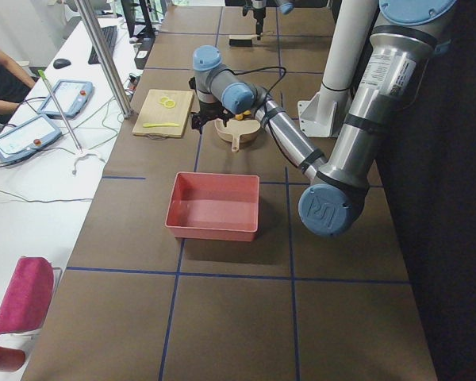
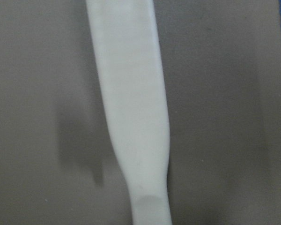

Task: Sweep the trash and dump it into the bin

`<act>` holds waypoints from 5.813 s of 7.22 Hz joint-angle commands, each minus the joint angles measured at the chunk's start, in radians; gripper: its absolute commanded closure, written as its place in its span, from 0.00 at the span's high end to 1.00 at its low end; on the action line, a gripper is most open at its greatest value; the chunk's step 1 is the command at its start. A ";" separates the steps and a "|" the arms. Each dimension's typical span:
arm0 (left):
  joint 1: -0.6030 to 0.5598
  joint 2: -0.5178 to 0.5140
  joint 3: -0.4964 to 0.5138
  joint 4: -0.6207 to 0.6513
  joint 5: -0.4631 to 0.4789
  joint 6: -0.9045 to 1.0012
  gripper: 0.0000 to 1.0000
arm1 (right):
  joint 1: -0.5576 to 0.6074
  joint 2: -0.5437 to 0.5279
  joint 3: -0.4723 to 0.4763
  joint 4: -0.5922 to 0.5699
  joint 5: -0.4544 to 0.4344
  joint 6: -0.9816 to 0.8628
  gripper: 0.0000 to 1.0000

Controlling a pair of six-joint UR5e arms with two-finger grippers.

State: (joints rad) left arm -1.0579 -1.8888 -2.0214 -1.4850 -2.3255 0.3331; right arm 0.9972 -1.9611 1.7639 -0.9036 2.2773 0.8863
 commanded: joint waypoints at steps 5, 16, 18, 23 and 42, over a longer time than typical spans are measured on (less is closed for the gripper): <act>0.004 0.000 -0.005 0.000 0.000 -0.006 1.00 | -0.028 0.001 0.008 -0.001 -0.022 0.003 0.79; 0.123 -0.013 0.013 -0.085 0.012 0.059 1.00 | -0.022 -0.001 0.098 -0.015 -0.022 0.003 0.00; 0.197 -0.023 0.013 -0.089 0.018 0.092 1.00 | -0.029 0.001 0.106 -0.015 -0.031 0.003 0.00; 0.355 -0.167 0.191 -0.081 0.242 0.093 1.00 | -0.068 0.111 0.279 -0.291 -0.056 0.006 0.00; 0.441 -0.176 0.224 0.113 0.506 0.162 0.00 | -0.123 0.232 0.310 -0.403 -0.073 0.101 0.00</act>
State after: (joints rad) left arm -0.6172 -2.0627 -1.7909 -1.3960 -1.8230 0.4926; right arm 0.8860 -1.7379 2.0739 -1.3070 2.2038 0.9730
